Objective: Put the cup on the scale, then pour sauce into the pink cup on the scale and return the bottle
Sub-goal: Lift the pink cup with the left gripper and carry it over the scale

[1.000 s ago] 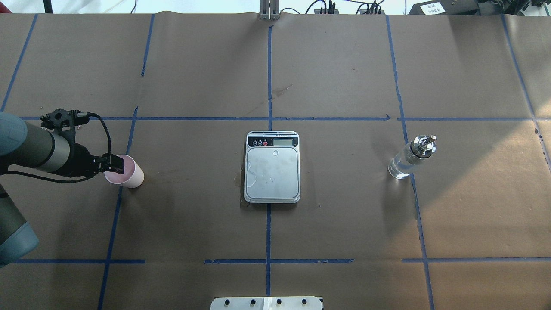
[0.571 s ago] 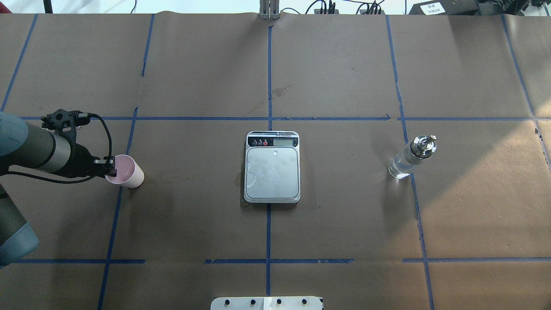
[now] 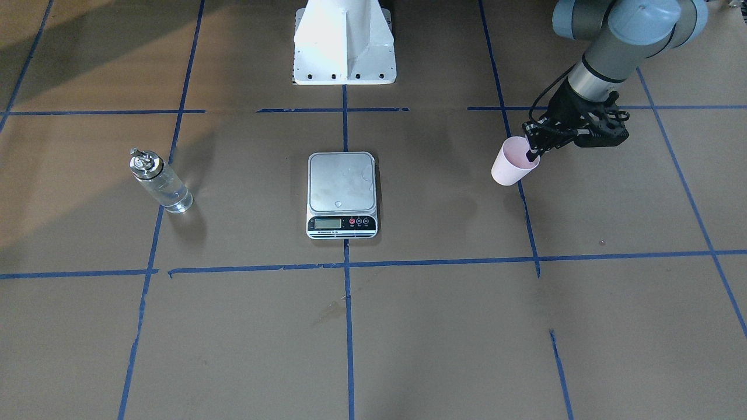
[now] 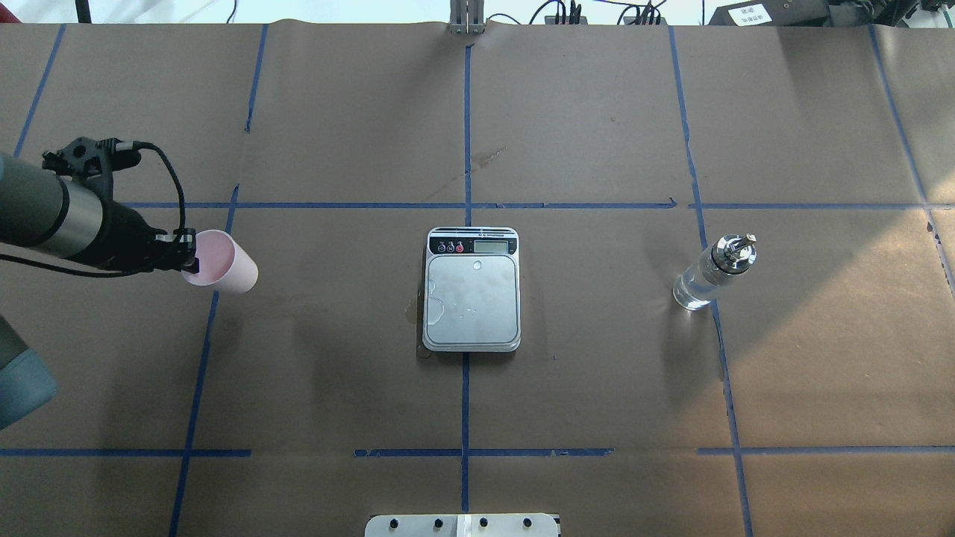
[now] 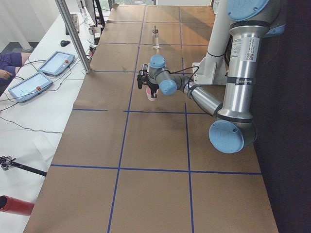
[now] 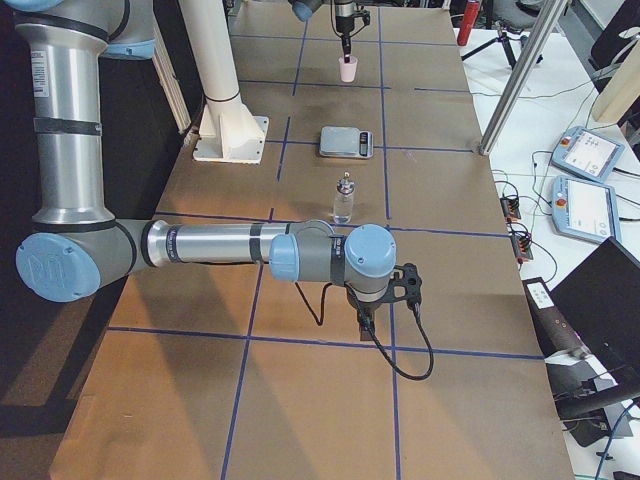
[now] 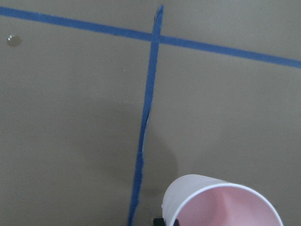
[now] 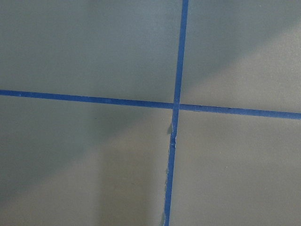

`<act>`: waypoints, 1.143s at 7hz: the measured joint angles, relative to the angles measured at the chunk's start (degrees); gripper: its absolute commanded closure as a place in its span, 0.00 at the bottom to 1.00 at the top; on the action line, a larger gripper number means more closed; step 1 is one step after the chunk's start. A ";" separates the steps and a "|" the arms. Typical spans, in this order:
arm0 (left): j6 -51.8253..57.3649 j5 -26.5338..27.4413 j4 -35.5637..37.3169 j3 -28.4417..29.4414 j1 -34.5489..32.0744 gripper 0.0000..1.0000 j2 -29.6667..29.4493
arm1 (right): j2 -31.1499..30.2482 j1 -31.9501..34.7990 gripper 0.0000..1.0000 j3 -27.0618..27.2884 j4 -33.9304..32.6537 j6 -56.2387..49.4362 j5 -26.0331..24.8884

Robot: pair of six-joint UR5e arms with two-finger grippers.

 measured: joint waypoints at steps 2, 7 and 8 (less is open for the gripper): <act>-9.91 0.23 13.38 1.45 0.69 1.00 -15.36 | -0.02 0.00 0.00 0.39 0.02 -0.01 0.03; -32.06 10.23 16.62 15.46 14.65 1.00 -34.86 | -0.09 0.00 0.00 1.27 0.01 0.07 -0.04; -32.74 11.74 16.50 17.06 16.58 1.00 -35.80 | -0.09 0.00 0.00 1.54 -0.01 0.09 0.04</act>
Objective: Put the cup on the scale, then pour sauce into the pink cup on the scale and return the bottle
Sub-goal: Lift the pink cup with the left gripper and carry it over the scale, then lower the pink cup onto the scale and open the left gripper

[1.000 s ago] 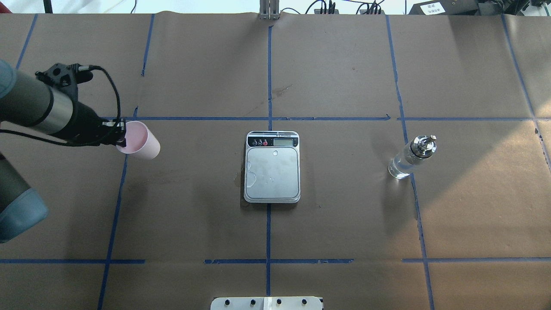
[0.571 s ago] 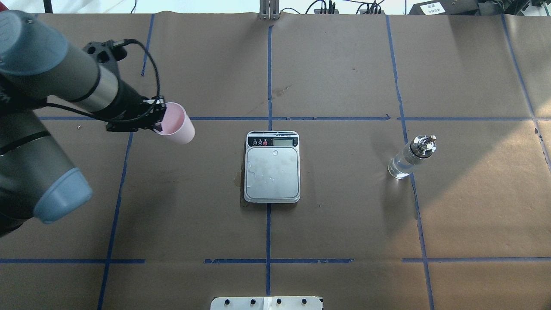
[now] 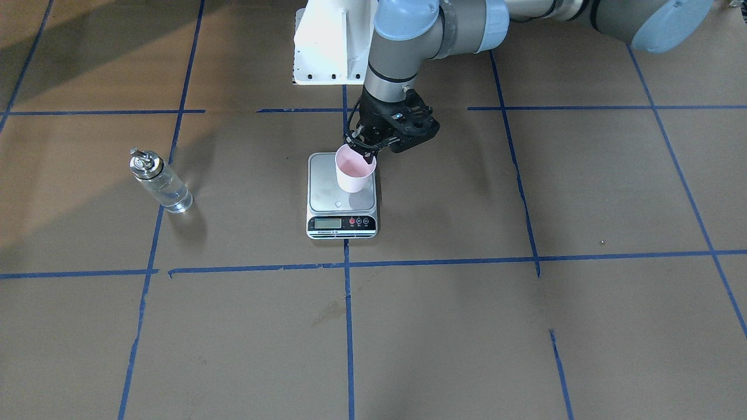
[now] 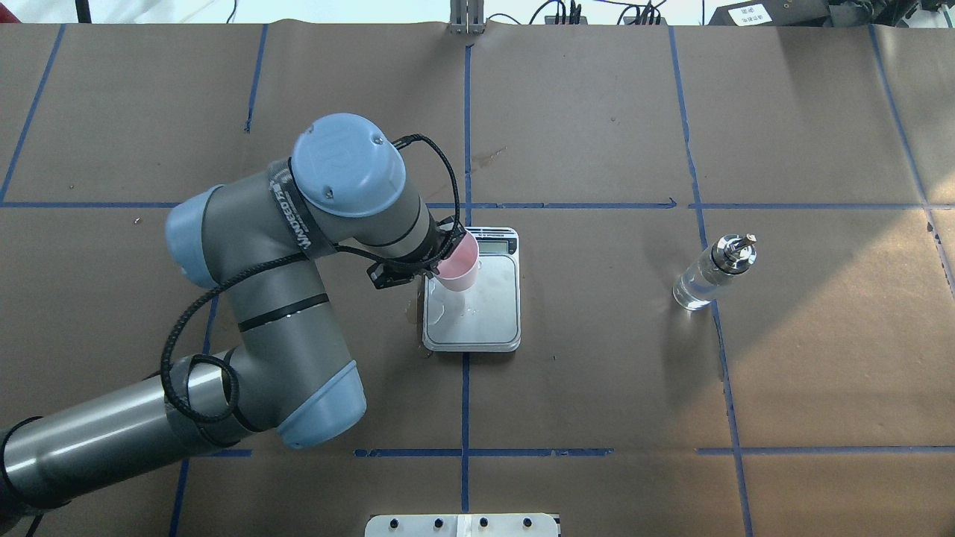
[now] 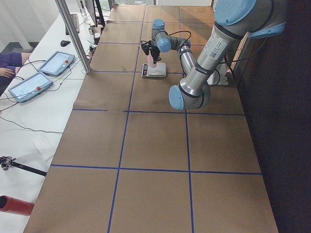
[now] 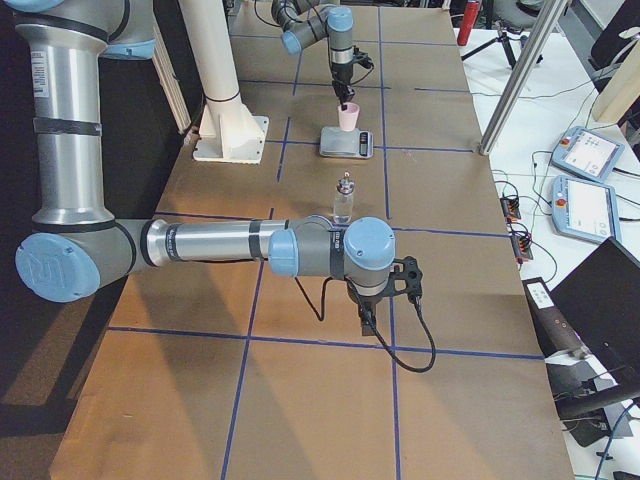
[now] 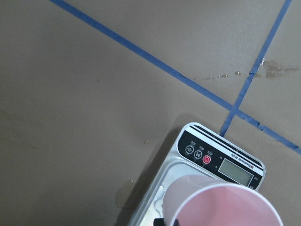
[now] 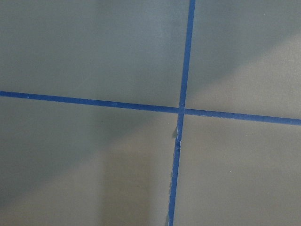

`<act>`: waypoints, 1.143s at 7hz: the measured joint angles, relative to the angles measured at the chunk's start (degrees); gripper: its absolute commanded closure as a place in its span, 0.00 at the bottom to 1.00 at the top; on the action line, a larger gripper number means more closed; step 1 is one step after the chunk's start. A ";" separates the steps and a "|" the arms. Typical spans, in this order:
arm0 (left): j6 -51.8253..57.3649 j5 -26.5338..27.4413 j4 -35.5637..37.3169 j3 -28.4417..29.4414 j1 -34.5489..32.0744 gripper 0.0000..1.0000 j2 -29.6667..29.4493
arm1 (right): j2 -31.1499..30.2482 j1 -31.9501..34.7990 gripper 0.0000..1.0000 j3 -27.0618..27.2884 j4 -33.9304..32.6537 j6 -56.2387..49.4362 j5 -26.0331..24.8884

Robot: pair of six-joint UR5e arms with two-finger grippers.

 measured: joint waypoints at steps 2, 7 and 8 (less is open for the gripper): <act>-0.18 1.00 -0.13 2.23 1.74 1.00 -1.29 | 0.00 0.00 0.00 0.30 -0.01 0.01 0.05; 1.04 1.16 -0.26 2.82 2.08 0.00 -1.48 | -0.06 0.00 0.00 1.35 -0.23 0.09 0.16; 2.17 1.09 0.04 1.24 2.00 0.00 -1.42 | -0.08 0.00 0.00 1.66 -0.33 0.24 1.08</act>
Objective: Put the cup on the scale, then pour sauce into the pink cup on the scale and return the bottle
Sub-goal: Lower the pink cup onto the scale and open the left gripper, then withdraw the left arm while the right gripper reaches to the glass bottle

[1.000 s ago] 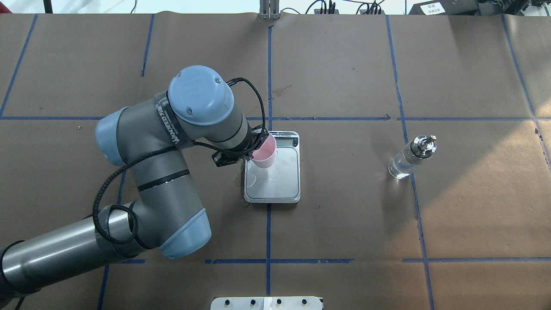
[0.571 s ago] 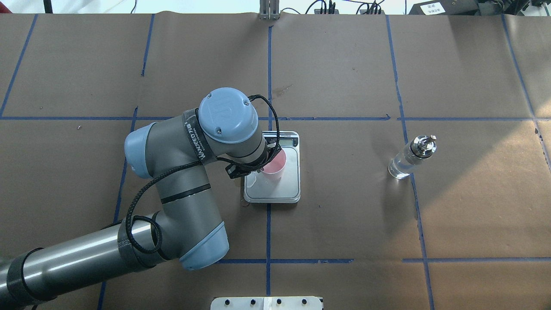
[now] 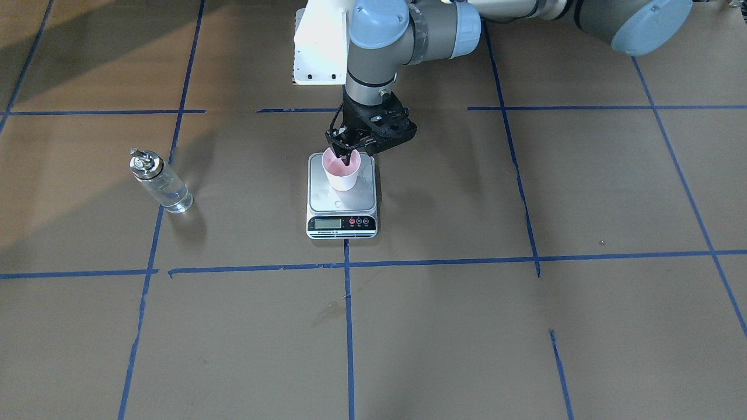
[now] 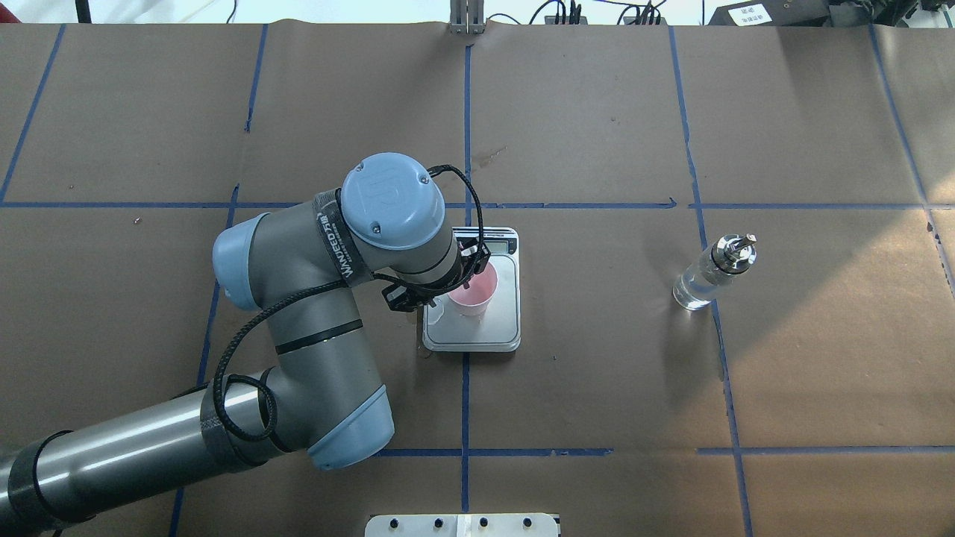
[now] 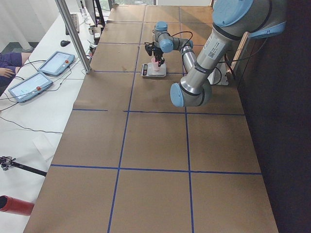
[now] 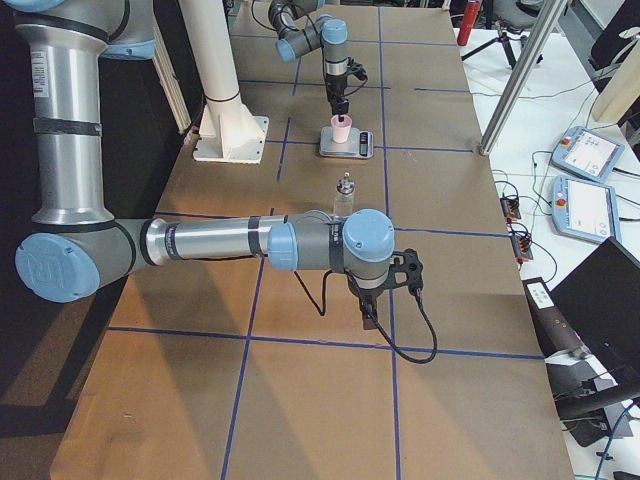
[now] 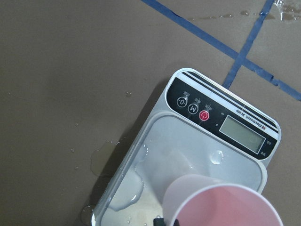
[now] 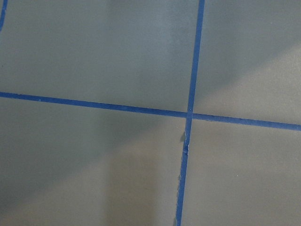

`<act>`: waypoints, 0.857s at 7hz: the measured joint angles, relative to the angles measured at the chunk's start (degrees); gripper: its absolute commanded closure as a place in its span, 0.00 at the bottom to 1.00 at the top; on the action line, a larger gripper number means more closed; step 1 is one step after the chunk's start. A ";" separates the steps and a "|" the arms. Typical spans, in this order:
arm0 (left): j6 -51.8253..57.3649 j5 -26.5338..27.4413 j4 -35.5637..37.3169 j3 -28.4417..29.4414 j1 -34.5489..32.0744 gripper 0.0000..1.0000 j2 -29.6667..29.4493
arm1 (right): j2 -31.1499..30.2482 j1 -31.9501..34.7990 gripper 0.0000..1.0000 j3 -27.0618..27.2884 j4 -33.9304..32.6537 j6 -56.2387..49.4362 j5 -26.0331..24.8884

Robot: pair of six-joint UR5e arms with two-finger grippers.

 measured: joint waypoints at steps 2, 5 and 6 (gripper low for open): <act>3.93 -0.45 4.99 -5.74 -0.87 0.00 0.00 | -0.06 -0.26 0.00 2.61 0.04 6.16 3.60; 15.65 -7.36 13.06 -12.04 -10.61 0.00 1.11 | -3.19 -7.40 0.00 19.42 -0.68 25.75 3.66; 21.98 -10.45 14.75 -13.63 -14.72 0.00 2.62 | -3.72 -12.67 0.00 25.50 -0.56 35.41 1.35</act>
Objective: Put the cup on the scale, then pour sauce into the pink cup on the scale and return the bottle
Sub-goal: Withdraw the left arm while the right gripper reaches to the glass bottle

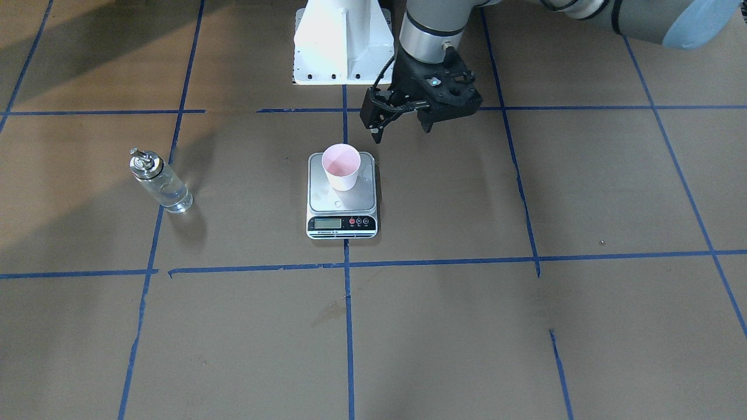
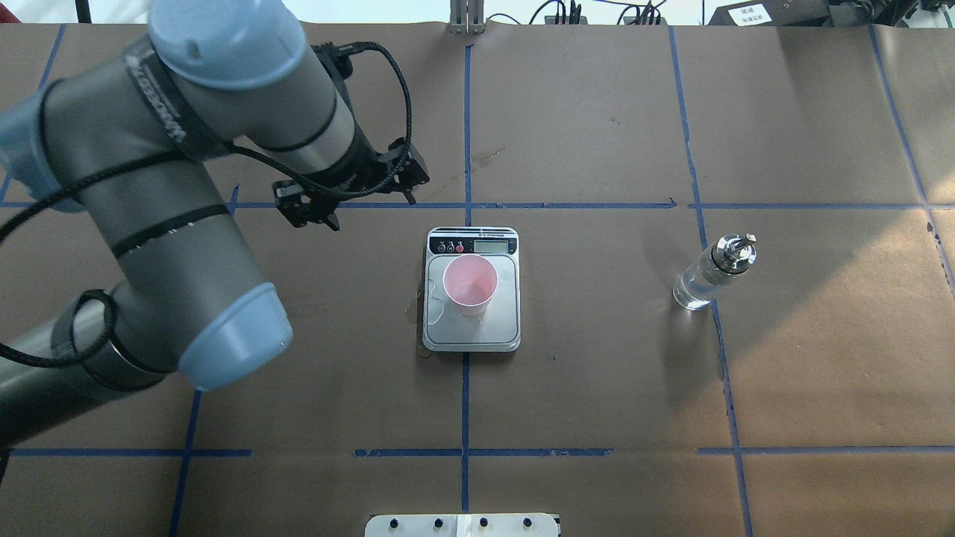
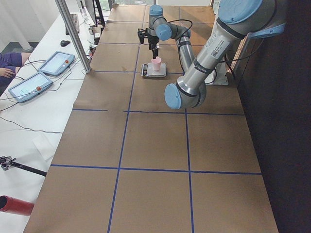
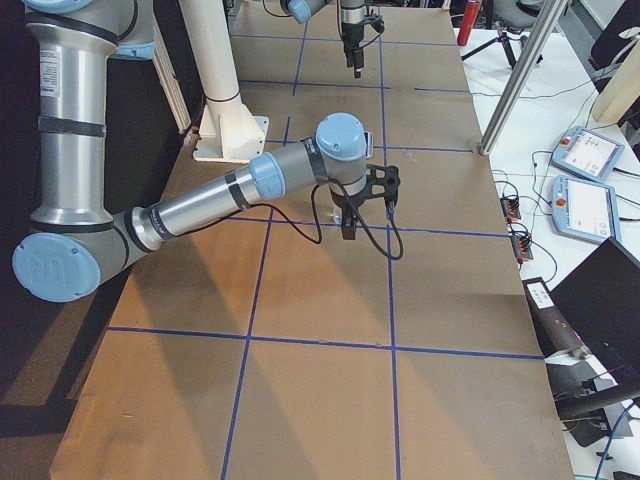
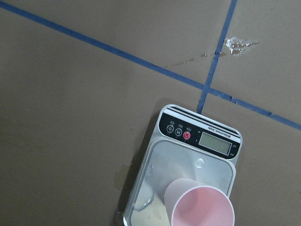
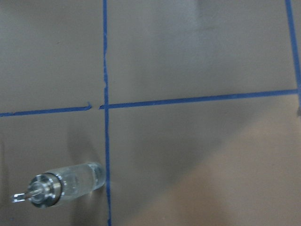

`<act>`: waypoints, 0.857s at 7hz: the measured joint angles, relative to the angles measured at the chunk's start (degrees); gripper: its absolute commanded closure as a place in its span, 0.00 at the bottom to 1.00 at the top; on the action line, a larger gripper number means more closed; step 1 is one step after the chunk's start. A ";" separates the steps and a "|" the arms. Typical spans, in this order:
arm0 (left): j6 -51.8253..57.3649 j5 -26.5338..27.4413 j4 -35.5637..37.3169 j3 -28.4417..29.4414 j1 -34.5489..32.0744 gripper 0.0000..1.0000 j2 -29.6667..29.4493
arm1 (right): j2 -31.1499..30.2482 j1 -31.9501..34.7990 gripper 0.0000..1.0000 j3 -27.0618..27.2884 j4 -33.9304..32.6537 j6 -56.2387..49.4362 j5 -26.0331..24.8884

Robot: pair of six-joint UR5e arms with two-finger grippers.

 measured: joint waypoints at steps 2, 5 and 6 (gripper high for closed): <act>17.89 -2.50 4.77 -1.99 -7.50 0.00 2.91 | 0.55 -15.85 0.00 9.11 3.65 22.83 -12.23; 50.29 -2.86 8.00 -3.67 -19.84 0.00 11.42 | 1.61 -45.28 0.00 13.60 9.95 46.88 -44.95; 60.22 -2.84 7.96 -3.66 -24.06 0.00 14.60 | 1.73 -51.98 0.00 13.61 10.18 49.66 -54.43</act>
